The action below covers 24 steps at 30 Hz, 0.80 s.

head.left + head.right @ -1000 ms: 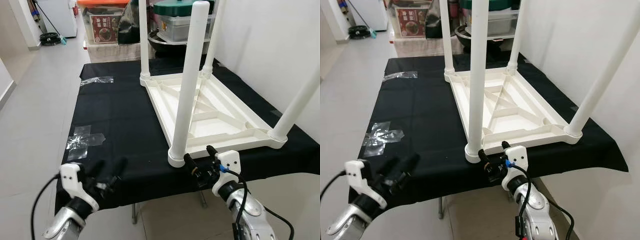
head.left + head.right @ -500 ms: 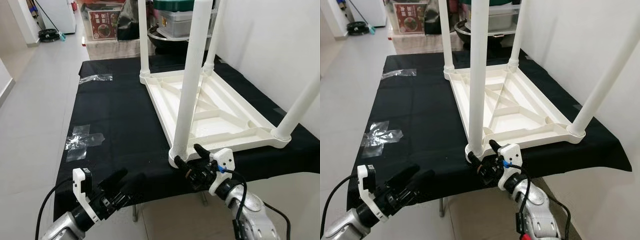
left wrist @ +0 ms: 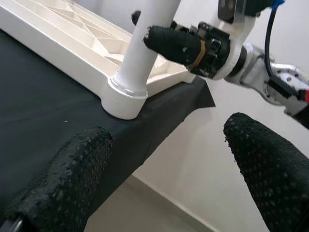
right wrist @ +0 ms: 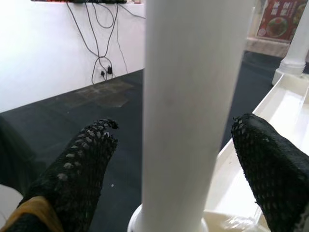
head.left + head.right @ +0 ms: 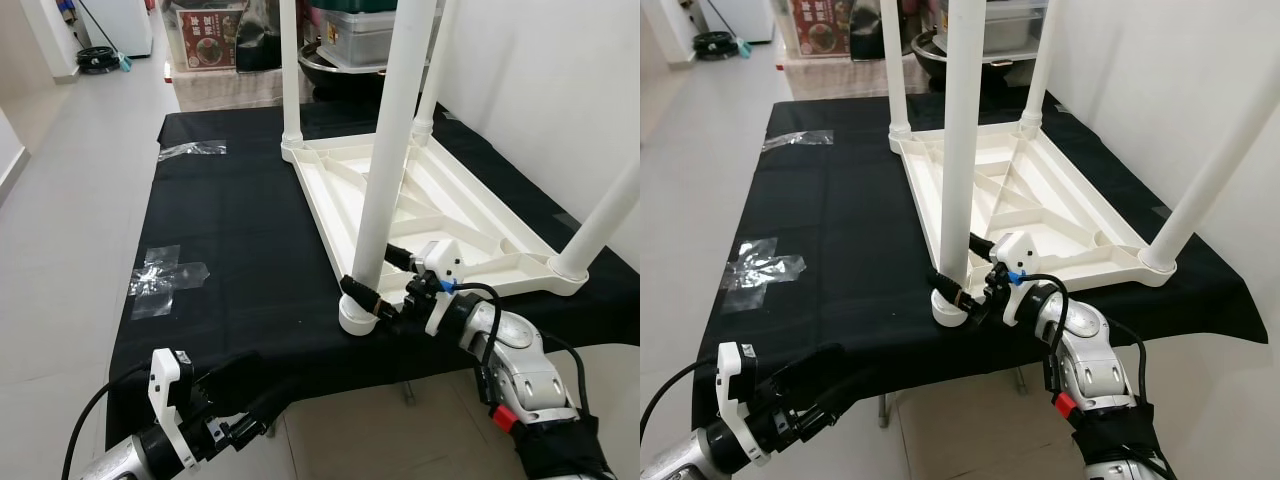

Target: Building children table

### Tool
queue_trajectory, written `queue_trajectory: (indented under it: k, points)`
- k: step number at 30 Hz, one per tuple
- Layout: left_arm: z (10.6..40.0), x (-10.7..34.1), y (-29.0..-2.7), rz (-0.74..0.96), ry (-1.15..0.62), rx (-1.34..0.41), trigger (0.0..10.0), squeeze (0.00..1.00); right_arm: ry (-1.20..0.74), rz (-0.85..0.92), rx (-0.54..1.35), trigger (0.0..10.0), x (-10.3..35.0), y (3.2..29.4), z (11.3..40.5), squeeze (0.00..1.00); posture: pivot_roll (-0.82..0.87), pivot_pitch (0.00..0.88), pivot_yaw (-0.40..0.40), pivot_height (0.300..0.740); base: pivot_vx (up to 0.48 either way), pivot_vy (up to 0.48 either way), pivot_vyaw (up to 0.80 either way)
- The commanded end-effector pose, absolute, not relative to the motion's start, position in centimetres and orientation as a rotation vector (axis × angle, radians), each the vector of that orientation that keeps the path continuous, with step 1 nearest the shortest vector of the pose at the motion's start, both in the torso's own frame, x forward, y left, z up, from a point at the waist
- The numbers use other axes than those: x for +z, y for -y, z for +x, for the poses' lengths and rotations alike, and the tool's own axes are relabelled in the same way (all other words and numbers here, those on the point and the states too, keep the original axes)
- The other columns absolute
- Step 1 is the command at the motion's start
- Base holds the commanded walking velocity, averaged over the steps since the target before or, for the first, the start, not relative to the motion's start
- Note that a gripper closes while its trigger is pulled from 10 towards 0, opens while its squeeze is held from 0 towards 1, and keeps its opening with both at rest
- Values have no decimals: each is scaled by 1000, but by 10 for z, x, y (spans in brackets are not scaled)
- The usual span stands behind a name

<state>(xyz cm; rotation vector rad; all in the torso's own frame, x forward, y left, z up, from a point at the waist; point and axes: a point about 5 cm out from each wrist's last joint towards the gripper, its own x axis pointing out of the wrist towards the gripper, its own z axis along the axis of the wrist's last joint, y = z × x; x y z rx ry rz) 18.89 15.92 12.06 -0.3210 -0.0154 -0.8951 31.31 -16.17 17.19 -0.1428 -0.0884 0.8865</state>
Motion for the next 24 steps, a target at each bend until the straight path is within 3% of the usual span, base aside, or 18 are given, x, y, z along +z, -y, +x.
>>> queue_trajectory:
  k: [1, 8, 14, 17, 18, 19, 20, 21, 24]
  points:
    - [184, 120, -159, -279, -5, -909, 10000, 0, 70, -141, 979, 0, 179, 164, 316, 0, 68, 110, -39, 740, 0, 0, 0]
    - [181, 122, -161, -255, -4, -901, 10000, 0, 46, -157, 1047, 0, 188, 174, 322, 0, 70, 117, -45, 740, 0, 0, 0]
    - [182, 124, -161, -246, 5, -887, 10000, 0, 30, -133, 1039, 0, 177, 167, 317, 0, 69, 122, -42, 740, 0, 0, 0]
    - [183, 124, -163, -237, 10, -870, 10000, 0, -18, -95, 880, 0, 155, 160, 311, 0, 63, 125, -38, 740, 0, 0, 0]
    - [183, 124, -164, -233, 12, -861, 10000, 0, -46, -91, 768, 0, 146, 160, 311, 0, 66, 130, -37, 740, 0, 0, 0]
    - [183, 124, -165, -229, 14, -853, 10000, 0, -85, -161, 502, 0, 136, 169, 316, 0, 66, 130, -37, 740, 0, 0, 0]
    - [183, 124, -165, -229, 14, -853, 10000, 0, -85, -161, 502, 0, 136, 169, 316, 0, 66, 130, -37, 740, 0, 0, 0]
    - [184, 125, -167, -223, 14, -848, 10000, 0, -138, -136, 270, 0, 130, 177, 304, 0, 76, 130, -43, 740, 0, 0, 0]
    - [185, 126, -168, -217, 17, -844, 10000, 0, -165, -182, 173, 0, 131, 174, 288, 0, 81, 141, -38, 740, 0, 0, 0]
